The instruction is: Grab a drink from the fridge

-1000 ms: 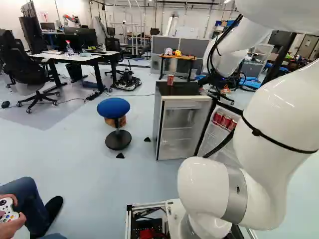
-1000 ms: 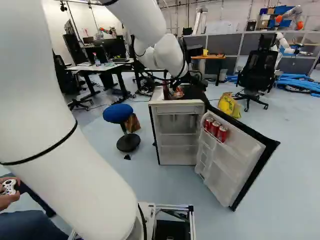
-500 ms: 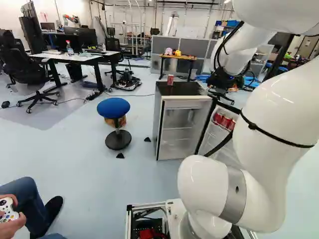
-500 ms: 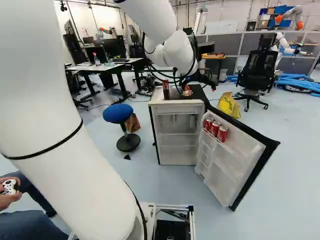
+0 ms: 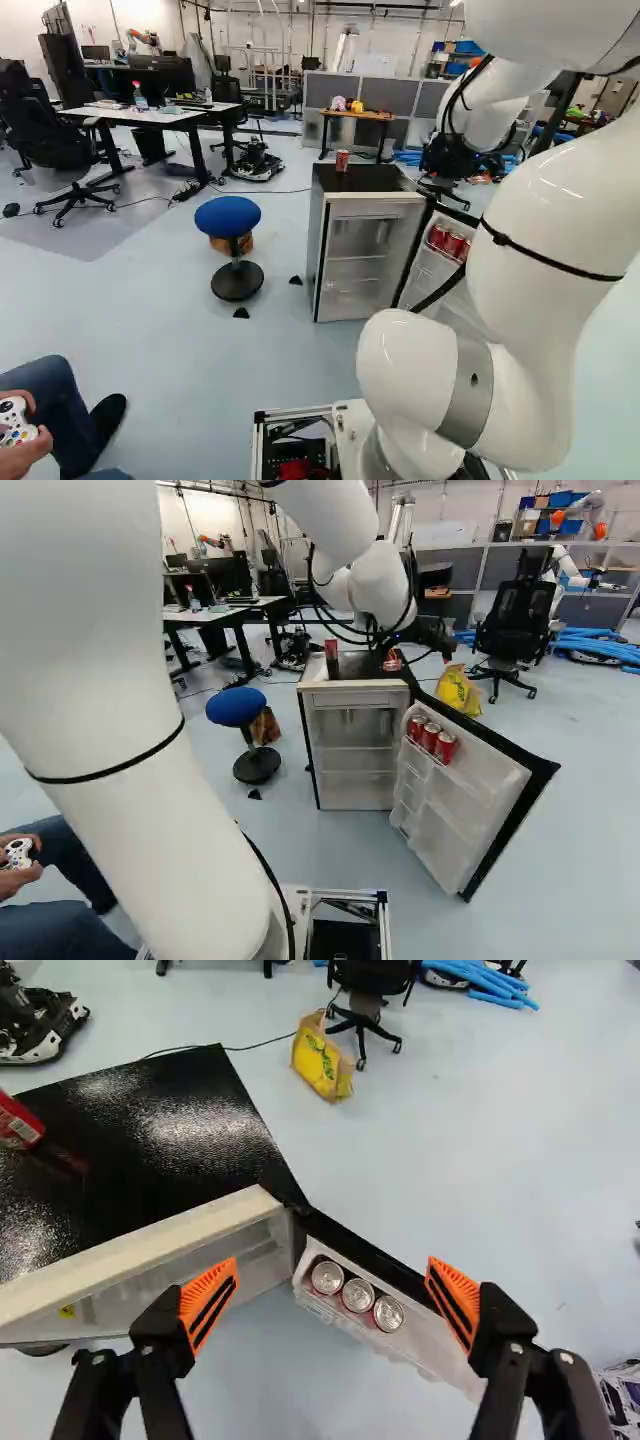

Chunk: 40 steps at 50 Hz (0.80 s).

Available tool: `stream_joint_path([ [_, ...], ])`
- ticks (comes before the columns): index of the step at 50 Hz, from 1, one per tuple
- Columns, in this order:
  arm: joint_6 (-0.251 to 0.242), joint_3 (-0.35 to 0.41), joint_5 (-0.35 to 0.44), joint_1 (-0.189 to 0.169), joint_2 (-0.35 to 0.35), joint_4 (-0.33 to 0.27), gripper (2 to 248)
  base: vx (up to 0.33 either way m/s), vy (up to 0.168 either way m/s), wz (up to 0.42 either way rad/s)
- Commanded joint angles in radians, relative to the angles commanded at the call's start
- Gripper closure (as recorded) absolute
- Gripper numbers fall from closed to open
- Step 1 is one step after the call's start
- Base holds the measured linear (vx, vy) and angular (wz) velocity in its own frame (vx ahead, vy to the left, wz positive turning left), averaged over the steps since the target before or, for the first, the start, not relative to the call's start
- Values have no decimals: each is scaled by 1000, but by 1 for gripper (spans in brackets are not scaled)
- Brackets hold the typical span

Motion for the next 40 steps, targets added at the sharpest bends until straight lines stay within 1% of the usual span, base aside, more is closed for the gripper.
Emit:
stream_joint_path([
  [26, 0, -84, -56, -64, -77, 0, 3, 0, 0, 0],
  [40, 0, -133, -94, -97, -121, 10, 3, 0, 0, 0],
])
